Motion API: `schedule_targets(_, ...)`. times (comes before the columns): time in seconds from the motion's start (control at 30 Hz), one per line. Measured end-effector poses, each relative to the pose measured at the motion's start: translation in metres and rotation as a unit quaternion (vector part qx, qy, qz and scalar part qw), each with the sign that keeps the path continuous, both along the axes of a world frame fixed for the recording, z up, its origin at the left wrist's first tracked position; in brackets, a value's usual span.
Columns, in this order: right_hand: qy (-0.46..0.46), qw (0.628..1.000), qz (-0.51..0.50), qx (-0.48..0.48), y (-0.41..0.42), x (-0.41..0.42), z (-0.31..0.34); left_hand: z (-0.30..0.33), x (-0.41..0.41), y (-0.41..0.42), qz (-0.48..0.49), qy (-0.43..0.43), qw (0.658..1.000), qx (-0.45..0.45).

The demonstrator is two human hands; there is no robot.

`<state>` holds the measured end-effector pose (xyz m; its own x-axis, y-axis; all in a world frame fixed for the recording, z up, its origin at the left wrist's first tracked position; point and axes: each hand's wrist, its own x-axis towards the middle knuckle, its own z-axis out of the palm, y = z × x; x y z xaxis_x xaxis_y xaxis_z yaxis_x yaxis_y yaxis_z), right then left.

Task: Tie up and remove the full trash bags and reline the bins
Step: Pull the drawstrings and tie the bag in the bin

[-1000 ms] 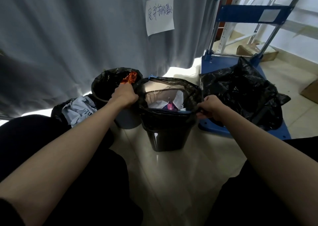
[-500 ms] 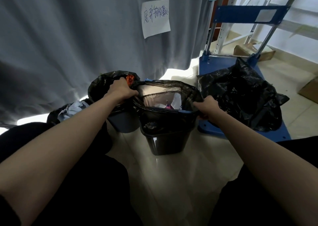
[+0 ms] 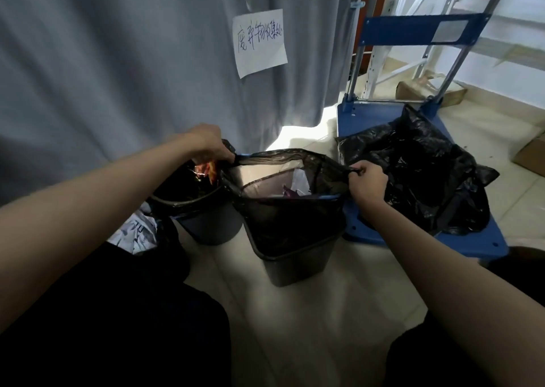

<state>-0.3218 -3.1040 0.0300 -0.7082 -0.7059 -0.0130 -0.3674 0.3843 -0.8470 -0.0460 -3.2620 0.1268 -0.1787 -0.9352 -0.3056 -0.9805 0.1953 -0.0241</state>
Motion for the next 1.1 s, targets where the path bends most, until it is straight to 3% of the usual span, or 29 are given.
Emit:
schedule_targets(0.13, 0.018, 0.999, 0.042, 0.009, -0.002, 0.003, -0.005, -0.020, -0.048, -0.012, -0.119, 0.028, 0.988, -0.094)
schedule_targets(0.33, 0.043, 0.994, 0.096, -0.009, 0.003, -0.002, -0.008, -0.062, -0.103, -0.017, -0.203, -0.008, 0.978, -0.054)
schedule_targets(0.53, -0.017, 0.997, 0.069, -0.025, 0.000, -0.016, -0.016, -0.059, -0.093, -0.026, -0.144, 0.118, 0.972, -0.141)
schedule_targets(0.67, -0.075, 0.996, 0.037, -0.012, -0.002, -0.018, -0.023, -0.045, -0.086, -0.027, -0.128, 0.123, 0.968, -0.180)
schedule_targets(0.93, -0.127, 0.991, 0.045, -0.010, -0.008, -0.007, -0.018, -0.014, -0.119, 0.063, -0.282, 0.275, 0.919, -0.024)
schedule_targets(1.1, -0.178, 0.983, 0.041, -0.016, -0.006, -0.001, -0.012, -0.019, -0.126, 0.112, -0.325, 0.175, 0.929, -0.005)
